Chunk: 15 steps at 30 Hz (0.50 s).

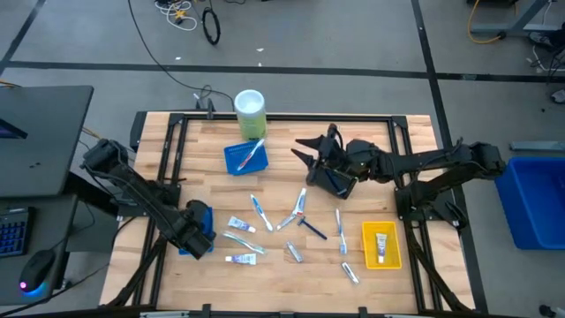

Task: Pick & Place Travel size toiletries
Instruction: Put the silver nail cutter into the bottom blue bin, then put the blue toothbrush into the top blue bin

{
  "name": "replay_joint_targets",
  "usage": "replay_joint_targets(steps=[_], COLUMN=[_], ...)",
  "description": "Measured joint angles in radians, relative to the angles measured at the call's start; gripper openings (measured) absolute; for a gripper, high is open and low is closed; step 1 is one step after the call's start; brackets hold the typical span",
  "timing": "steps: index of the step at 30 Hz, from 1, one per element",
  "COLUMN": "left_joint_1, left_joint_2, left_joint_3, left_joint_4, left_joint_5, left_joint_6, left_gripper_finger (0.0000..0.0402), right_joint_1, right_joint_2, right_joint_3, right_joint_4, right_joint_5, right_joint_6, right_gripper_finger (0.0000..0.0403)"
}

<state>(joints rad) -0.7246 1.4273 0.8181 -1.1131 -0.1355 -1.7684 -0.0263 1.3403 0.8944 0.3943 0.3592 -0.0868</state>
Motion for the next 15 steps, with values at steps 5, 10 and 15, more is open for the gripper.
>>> replay_joint_targets(steps=[5,10,15], left_joint_1=[0.010,0.013,0.016], left_joint_2=[0.000,-0.042,-0.112], left_joint_3=[0.016,0.136,0.265], left_joint_4=[-0.018,-0.173,-0.183], left_joint_5=[0.011,-0.106,-0.446], left_joint_6=[0.101,0.101,0.270], left_gripper_finger=[0.0131,0.0132,0.0124], right_joint_1=[-0.006,-0.006,-0.008], right_joint_2=[0.008,0.039,0.087], right_joint_3=[0.000,0.000,0.000], right_joint_4=[-0.001,0.012,0.032], right_joint_5=[-0.021,-0.021,-0.055], right_joint_6=[0.000,0.026,0.087], right_gripper_finger=[0.0171,0.0197,0.0230])
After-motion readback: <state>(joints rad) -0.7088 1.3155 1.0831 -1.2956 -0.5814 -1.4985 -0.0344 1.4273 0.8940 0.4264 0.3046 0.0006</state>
